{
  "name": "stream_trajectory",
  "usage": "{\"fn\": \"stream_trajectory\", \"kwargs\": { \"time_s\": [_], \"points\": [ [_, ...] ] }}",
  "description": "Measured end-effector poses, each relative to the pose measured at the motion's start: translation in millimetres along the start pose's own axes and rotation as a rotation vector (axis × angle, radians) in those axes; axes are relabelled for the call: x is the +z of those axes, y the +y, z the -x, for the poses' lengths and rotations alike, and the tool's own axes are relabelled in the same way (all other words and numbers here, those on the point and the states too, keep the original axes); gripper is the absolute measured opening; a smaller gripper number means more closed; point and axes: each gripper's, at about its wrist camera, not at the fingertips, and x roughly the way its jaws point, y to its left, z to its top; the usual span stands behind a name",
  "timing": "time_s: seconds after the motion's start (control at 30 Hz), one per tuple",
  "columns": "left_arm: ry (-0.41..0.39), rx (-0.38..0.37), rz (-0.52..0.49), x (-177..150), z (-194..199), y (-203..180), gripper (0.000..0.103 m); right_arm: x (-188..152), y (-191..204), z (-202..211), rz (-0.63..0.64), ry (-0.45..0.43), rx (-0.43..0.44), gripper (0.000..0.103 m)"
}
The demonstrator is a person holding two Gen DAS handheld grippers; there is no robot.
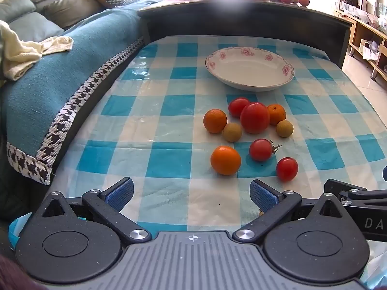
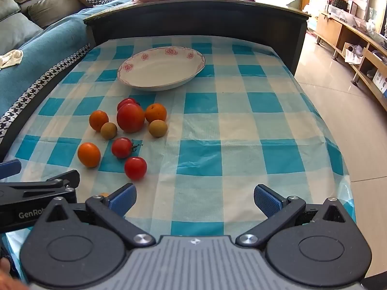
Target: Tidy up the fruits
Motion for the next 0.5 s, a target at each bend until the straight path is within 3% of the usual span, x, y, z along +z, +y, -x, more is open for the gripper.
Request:
{"fn": "stream_trajectory", "kwargs": {
  "time_s": [0.5],
  "points": [
    [0.011, 0.004, 0.012, -5.3, 3.4, 1.4, 0.103, -1.0, 1.9, -1.8, 0.007, 0.005, 0.002, 0.103]
  ]
}}
